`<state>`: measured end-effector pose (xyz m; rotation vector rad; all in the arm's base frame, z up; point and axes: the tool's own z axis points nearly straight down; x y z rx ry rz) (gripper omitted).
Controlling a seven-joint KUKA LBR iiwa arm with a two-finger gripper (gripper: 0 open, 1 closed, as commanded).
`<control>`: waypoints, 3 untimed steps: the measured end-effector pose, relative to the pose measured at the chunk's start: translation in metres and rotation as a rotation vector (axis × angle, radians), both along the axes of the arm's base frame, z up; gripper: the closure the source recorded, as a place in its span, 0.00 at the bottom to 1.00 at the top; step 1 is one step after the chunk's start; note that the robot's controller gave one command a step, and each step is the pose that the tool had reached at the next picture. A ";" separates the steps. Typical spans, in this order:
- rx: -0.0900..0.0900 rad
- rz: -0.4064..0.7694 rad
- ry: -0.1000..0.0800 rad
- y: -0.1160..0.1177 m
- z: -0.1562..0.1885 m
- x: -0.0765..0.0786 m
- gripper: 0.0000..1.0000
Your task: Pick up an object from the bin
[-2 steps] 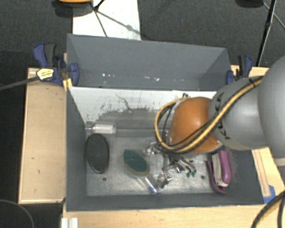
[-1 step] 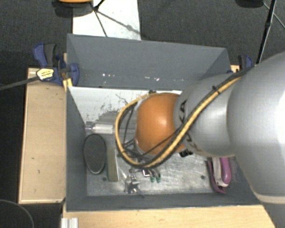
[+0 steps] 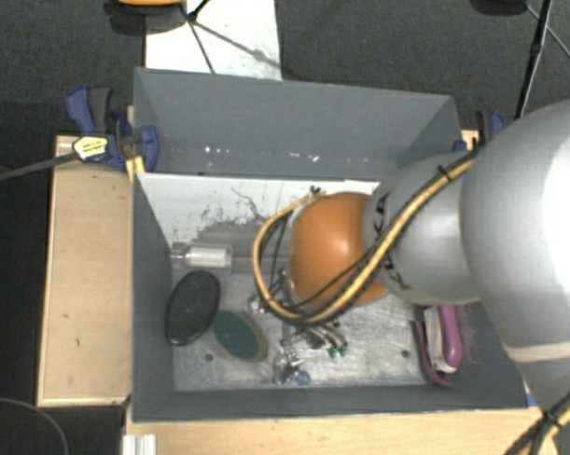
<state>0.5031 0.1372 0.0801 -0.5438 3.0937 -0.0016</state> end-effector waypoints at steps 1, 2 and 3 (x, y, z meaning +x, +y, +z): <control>0.002 0.097 -0.002 0.029 0.020 -0.015 0.00; -0.001 0.361 0.002 -0.062 -0.001 -0.004 0.00; -0.001 0.198 -0.007 -0.118 0.025 0.035 0.00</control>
Offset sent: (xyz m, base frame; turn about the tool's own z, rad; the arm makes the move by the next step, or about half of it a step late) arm -0.0153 0.0289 0.0196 -0.0997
